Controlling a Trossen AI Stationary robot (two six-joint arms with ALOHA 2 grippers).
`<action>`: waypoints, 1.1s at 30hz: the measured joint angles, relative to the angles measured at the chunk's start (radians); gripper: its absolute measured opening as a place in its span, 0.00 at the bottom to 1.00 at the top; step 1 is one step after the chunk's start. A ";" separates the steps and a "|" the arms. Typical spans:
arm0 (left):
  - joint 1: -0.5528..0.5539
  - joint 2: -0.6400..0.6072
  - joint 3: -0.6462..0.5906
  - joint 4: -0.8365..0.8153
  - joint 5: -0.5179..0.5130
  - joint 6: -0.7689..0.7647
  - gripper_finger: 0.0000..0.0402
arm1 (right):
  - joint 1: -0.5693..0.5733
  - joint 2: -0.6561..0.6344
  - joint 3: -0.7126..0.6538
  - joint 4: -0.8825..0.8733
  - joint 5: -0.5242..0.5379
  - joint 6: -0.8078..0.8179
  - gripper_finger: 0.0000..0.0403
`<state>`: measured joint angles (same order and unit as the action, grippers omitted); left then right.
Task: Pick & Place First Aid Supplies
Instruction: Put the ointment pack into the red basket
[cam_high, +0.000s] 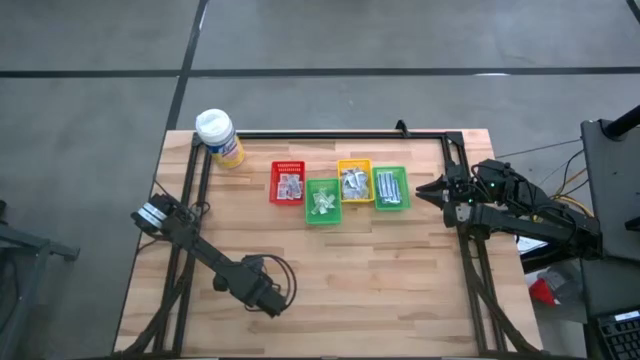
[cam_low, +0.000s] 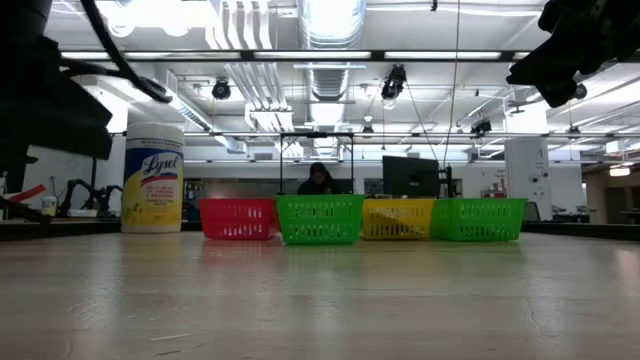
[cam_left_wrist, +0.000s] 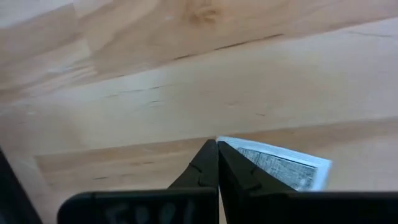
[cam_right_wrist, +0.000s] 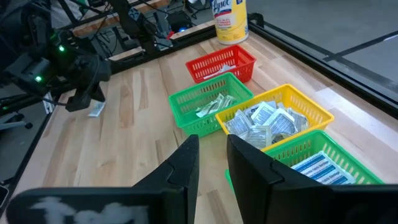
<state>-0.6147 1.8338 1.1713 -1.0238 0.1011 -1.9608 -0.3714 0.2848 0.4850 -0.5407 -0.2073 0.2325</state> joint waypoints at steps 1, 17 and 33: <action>0.000 -0.001 0.009 -0.003 -0.007 -0.001 0.00 | 0.000 0.000 0.000 0.000 0.000 0.000 0.21; -0.001 -0.004 0.037 -0.007 -0.002 0.000 0.02 | 0.000 0.000 0.000 0.000 0.000 0.000 0.18; -0.002 -0.006 0.019 -0.019 0.006 0.053 0.29 | 0.000 0.000 0.000 0.000 0.000 0.000 0.21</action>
<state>-0.6170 1.8278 1.1899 -1.0425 0.1074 -1.9079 -0.3714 0.2851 0.4850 -0.5404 -0.2070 0.2325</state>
